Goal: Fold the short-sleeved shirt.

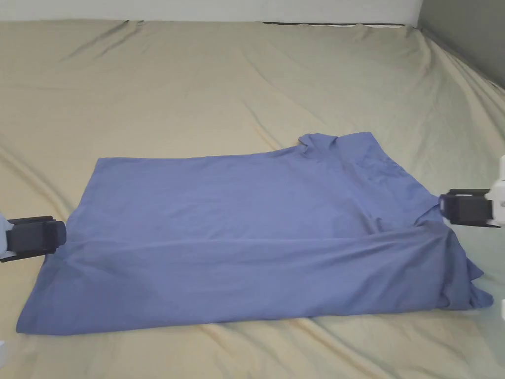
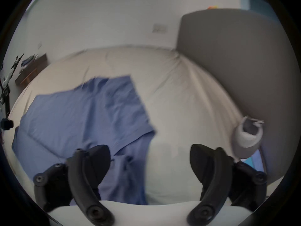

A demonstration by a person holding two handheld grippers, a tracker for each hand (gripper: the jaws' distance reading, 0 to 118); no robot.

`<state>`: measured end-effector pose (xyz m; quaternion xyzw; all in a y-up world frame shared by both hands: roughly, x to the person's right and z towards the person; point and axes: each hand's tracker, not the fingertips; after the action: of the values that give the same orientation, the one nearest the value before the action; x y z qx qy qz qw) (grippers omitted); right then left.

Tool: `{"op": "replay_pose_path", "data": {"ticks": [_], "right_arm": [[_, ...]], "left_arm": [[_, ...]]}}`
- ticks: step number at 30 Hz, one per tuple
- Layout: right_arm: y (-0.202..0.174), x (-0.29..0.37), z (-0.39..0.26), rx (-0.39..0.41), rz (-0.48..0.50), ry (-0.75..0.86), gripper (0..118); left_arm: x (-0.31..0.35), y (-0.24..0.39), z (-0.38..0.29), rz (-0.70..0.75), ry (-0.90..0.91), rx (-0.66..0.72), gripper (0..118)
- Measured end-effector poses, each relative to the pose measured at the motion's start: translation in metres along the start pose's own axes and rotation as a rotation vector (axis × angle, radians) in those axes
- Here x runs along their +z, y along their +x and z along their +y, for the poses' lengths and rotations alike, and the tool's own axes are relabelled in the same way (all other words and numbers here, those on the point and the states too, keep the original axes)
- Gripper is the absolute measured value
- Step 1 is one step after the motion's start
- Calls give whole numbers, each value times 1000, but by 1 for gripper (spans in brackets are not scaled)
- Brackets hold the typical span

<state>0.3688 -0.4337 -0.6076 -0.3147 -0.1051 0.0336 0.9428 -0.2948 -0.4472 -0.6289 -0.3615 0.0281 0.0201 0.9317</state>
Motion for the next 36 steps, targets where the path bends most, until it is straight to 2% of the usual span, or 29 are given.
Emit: {"op": "replay_pose_path", "data": {"ticks": [1, 2, 3, 5, 6, 7, 8, 9, 10, 12, 16, 18, 19, 21, 22, 23, 24, 25, 26, 27, 29, 30, 32, 35, 36], "right_arm": [[4, 15, -3, 3, 3, 43, 99], [11, 31, -9, 11, 33, 71, 92], [14, 49, -16, 29, 73, 73, 78], [14, 82, -37, 63, 131, 84, 19], [14, 93, -45, 67, 128, 100, 1], [12, 107, -58, 70, 116, 124, 1], [10, 121, -67, 87, 108, 154, 0], [8, 128, -76, 99, 144, 135, 0], [6, 130, -85, 72, 187, 82, 0], [0, 139, -98, 73, 209, 70, 0], [-12, 141, -105, 77, 234, 53, 0], [-18, 138, -103, 82, 243, 43, 0], [-20, 137, -102, 87, 250, 38, 0], [-24, 137, -100, 93, 258, 40, 0], [-25, 136, -98, 93, 265, 39, 0], [-26, 136, -96, 93, 270, 38, 0], [-27, 135, -96, 96, 271, 36, 0], [-27, 135, -95, 99, 271, 35, 0], [-26, 134, -95, 104, 272, 31, 0], [-26, 133, -95, 106, 271, 29, 0], [-24, 128, -96, 106, 269, 21, 0], [-23, 126, -97, 106, 265, 17, 0], [-21, 118, -98, 104, 256, 0, 0], [-18, 107, -99, 109, 236, -6, 1], [-16, 103, -98, 111, 232, -10, 7]], "left_arm": [[16, -3, -3, -12, 32, 5, 101], [35, -6, -8, -19, 59, -2, 101], [55, -7, -16, -15, 90, -24, 96], [100, -2, -39, -12, 216, -78, 57], [114, -1, -49, -22, 262, -103, 28], [128, 1, -61, -20, 284, -139, 0], [138, 2, -74, -36, 260, -124, 0], [147, 3, -83, -45, 244, -96, 0], [151, 2, -92, -87, 209, -63, 0], [148, 0, -108, -139, 107, -20, 0], [119, 2, -113, -91, 81, -35, 0], [88, -2, -102, -126, 46, -10, 0], [73, 1, -97, -109, 34, -11, 16], [42, 8, -90, -62, -15, -32, 74], [25, 8, -92, -59, -31, -43, 98], [9, 9, -94, -44, -70, -41, 99], [-2, 10, -96, -28, -110, -42, 90], [-12, 12, -101, -2, -146, -28, 70], [-9, 13, -103, -21, -84, -14, 72], [0, 18, -100, -7, -38, -37, 66], [8, 25, -101, -80, -69, -63, 13], [12, 29, -101, -109, -63, -71, 5], [17, 43, -103, -64, -89, -175, 5], [34, 37, -97, -94, -44, -126, 5], [39, 33, -92, -102, -26, -81, 5]]}}
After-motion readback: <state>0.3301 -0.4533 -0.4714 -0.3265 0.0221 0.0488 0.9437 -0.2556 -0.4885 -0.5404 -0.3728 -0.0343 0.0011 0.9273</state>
